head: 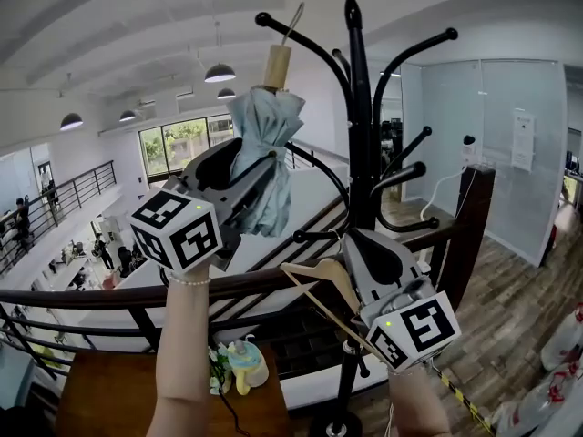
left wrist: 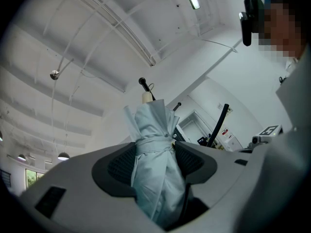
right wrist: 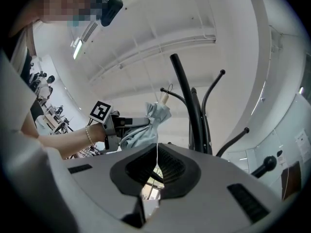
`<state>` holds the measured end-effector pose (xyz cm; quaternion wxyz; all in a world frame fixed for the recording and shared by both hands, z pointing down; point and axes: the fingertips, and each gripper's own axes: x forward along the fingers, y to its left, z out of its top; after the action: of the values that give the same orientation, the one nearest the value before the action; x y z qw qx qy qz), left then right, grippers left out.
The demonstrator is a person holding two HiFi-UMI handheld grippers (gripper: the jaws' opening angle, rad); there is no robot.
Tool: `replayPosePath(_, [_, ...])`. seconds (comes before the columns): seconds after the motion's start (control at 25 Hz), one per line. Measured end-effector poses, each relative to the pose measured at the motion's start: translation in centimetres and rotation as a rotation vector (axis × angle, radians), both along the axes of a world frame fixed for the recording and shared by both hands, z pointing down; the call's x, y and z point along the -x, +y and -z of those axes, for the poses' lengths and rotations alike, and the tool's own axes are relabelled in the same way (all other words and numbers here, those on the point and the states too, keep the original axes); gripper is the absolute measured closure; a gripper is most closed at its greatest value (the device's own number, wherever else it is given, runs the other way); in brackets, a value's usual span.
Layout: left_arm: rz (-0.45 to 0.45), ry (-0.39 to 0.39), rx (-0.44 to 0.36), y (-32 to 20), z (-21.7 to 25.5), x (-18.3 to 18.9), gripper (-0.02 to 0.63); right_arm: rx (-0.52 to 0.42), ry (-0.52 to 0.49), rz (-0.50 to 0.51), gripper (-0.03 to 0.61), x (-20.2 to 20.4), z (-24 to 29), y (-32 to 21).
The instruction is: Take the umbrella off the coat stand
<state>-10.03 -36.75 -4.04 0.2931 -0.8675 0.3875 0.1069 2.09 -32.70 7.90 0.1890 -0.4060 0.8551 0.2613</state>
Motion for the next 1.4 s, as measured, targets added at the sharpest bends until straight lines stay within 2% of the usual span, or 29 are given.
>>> replayPosePath(0.48, [0.018, 0.024, 0.000, 1.2, 0.1, 0.8, 0.351, -0.040, 0.039, 0.064, 0.549, 3.9, 3.6, 1.0])
replayPosePath(1.16, [0.061, 0.047, 0.014, 2.2, -0.6, 2.7, 0.351, -0.035, 0.038, 0.119, 0.549, 6.4, 5.6, 1.2])
replayPosePath(1.4, [0.098, 0.040, 0.040, 2.0, -0.5, 1.9, 0.351, -0.005, 0.034, 0.141, 0.549, 5.3, 6.7, 0.4])
